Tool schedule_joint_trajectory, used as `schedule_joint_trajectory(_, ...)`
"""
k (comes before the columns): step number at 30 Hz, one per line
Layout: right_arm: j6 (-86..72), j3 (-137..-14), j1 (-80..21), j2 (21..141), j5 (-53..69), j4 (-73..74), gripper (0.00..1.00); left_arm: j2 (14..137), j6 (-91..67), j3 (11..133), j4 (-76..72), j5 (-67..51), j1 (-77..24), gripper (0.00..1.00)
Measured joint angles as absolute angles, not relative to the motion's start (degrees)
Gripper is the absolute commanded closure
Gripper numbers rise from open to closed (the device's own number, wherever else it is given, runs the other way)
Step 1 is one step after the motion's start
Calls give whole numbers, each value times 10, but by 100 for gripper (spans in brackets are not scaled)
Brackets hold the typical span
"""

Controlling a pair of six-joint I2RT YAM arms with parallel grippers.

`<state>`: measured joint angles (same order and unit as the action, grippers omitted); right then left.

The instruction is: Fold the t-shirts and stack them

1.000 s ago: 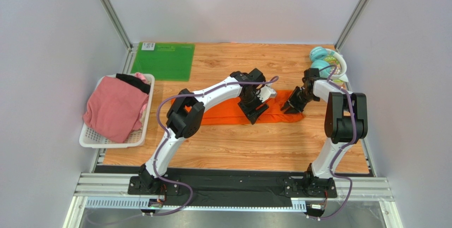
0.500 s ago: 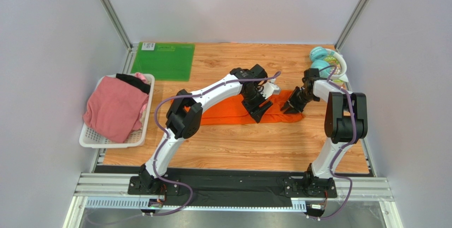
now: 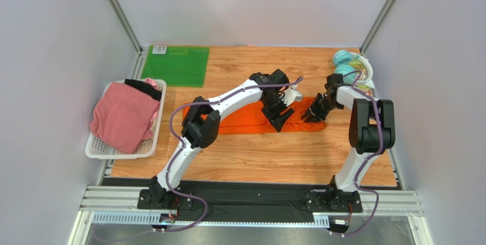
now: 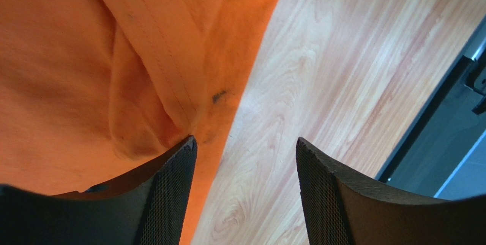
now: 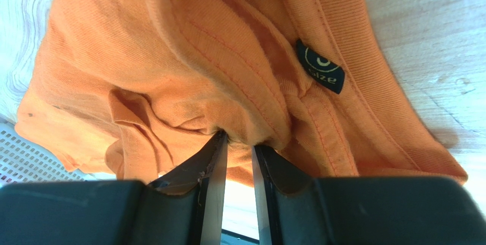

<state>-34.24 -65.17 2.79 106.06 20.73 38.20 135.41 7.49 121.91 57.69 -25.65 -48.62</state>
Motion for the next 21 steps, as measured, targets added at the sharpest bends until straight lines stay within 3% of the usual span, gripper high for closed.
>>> schedule_joint_trajectory(21,-343,-645,28,1061,221,374,73,1397,71,1268,574,-194,-460,28)
